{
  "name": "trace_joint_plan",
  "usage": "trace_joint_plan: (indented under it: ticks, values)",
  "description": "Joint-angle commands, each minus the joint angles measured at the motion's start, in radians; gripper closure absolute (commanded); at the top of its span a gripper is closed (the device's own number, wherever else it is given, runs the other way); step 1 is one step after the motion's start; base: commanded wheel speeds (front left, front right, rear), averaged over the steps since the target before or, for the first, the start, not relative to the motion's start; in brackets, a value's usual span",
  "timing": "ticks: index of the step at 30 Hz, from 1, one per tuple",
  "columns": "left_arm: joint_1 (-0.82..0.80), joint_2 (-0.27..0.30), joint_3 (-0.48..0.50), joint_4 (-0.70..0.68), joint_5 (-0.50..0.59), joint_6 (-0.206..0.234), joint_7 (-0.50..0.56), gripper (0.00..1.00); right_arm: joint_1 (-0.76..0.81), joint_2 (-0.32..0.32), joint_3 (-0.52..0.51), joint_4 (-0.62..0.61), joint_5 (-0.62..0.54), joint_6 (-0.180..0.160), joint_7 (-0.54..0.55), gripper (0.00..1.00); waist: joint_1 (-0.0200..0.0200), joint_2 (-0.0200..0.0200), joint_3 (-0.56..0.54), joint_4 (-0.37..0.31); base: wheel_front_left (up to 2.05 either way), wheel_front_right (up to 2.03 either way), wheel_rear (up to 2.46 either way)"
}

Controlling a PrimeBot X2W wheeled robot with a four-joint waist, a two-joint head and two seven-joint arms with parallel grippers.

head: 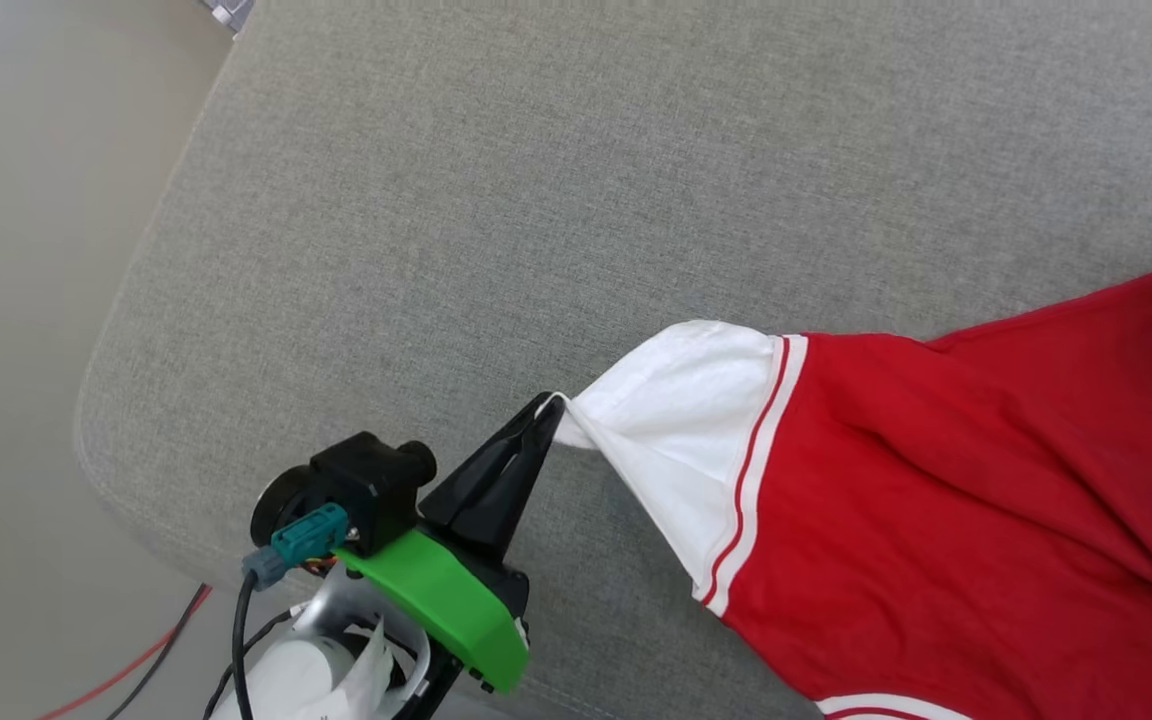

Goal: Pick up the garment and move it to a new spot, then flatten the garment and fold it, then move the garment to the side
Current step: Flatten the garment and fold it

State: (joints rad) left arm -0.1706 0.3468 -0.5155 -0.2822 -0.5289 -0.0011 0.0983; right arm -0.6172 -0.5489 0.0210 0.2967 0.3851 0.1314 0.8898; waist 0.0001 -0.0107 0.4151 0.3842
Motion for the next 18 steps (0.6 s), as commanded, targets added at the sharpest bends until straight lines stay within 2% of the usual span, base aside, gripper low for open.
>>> trace_joint_plan:
  ticks: [1, 7, 18]
  values:
    - [-0.009, 0.006, 0.010, 0.000, -0.004, 0.008, -0.010, 1.00, 0.007, 0.007, 0.010, 0.023, 0.006, -0.001, -0.034, 1.00, -0.0001, 0.0107, -0.036, -0.023, 0.00, 0.00, 0.00]
    - [-0.007, 0.019, 0.056, -0.025, -0.025, 0.024, -0.027, 1.00, -0.013, 0.025, 0.017, 0.042, 0.046, -0.001, -0.209, 1.00, -0.0001, 0.0107, -0.139, -0.087, 0.00, 0.00, 0.00]
    - [-0.051, 0.057, 0.182, -0.096, -0.030, 0.074, -0.067, 1.00, -0.023, 0.010, 0.051, -0.064, 0.105, -0.001, -0.374, 1.00, -0.0001, 0.0107, -0.273, -0.233, 0.00, 0.00, 0.00]
